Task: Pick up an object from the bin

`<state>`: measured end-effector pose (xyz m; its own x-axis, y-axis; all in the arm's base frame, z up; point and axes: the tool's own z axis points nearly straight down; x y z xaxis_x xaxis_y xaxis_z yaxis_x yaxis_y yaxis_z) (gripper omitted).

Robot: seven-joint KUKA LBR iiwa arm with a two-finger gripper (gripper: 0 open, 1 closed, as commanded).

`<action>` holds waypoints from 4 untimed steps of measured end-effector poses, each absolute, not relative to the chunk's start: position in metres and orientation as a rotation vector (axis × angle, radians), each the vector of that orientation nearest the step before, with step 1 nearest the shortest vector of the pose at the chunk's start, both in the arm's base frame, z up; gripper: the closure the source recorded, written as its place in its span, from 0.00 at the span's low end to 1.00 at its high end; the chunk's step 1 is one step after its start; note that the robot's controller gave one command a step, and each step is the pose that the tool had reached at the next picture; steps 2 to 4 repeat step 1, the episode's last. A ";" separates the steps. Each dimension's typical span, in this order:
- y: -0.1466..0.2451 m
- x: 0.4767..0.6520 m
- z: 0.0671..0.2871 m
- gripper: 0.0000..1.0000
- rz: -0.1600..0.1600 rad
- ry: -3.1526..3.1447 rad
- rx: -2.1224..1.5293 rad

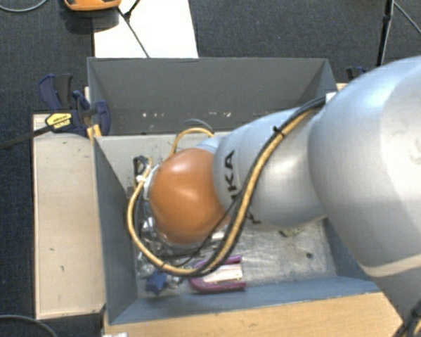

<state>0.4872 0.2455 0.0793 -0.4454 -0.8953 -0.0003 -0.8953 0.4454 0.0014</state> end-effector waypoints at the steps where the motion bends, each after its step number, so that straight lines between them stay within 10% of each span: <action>1: 0.236 0.486 0.205 1.00 0.002 -2.655 1.698; 4: 0.236 0.486 0.205 1.00 0.002 -2.655 1.698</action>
Offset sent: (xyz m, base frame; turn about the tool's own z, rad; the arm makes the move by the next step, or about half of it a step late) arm -0.0028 -0.0098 0.1210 -0.0329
